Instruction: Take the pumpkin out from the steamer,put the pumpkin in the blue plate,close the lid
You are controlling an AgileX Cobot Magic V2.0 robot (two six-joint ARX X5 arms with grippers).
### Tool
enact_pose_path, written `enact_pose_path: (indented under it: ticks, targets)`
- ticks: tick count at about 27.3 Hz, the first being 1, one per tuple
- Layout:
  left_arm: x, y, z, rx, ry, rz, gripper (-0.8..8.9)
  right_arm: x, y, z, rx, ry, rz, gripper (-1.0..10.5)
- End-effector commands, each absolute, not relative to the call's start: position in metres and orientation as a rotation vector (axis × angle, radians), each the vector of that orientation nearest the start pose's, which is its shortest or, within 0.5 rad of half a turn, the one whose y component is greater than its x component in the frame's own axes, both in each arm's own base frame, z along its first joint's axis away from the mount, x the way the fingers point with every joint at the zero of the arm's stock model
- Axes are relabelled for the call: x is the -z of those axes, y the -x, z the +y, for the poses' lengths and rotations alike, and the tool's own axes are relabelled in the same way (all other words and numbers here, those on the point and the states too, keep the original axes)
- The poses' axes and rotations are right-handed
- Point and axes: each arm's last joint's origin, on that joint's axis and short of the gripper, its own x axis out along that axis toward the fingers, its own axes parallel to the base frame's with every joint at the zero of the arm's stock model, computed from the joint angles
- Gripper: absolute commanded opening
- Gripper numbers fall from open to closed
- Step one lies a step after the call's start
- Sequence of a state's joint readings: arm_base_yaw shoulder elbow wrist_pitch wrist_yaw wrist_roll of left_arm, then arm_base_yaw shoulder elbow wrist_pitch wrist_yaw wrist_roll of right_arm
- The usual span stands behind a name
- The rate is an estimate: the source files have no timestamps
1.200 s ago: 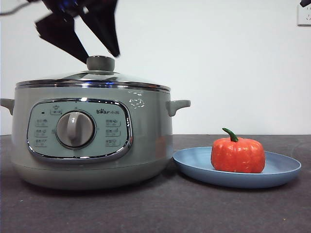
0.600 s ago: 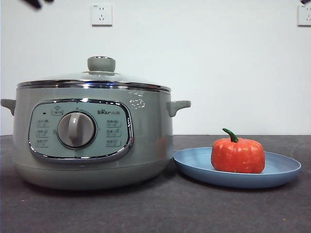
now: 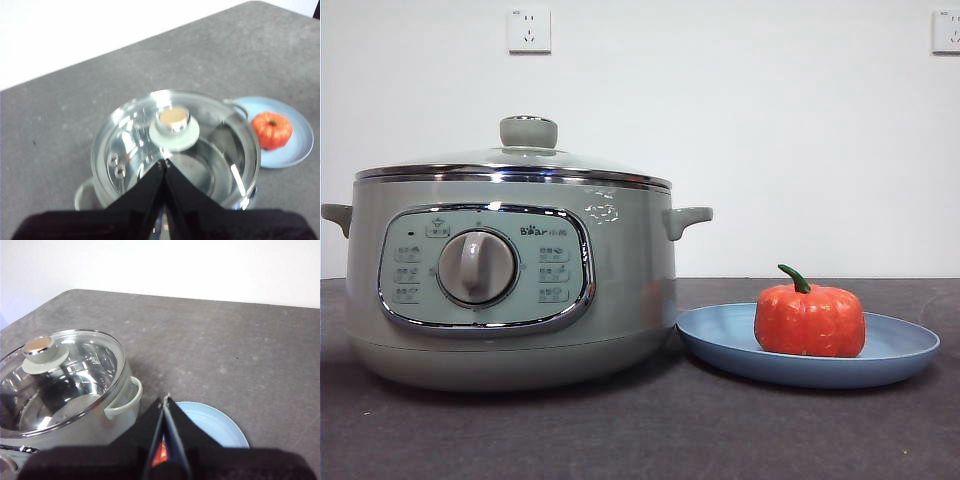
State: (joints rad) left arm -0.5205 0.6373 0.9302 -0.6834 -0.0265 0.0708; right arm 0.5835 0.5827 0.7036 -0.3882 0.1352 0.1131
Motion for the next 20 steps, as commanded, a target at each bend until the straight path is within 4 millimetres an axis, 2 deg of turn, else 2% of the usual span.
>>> enact_pose_path:
  ticks: [1, 4, 9, 20]
  targets:
    - [-0.329, -0.095, -0.054, 0.51, -0.173, 0.345, -0.08, -0.302, -0.108, 0.067, -0.423, -0.048, 0.278, -0.1]
    - [-0.317, -0.096, -0.055, 0.503, -0.144, 0.356, -0.08, -0.3, -0.111, 0.068, -0.416, -0.067, 0.298, 0.0]
    - [-0.31, -0.099, -0.057, 0.492, -0.124, 0.443, -0.04, -0.298, -0.112, 0.069, -0.413, -0.082, 0.325, 0.0]
    - [-0.307, -0.101, -0.058, 0.491, -0.132, 0.47, -0.04, -0.293, -0.111, 0.068, -0.407, -0.062, 0.375, 0.0]
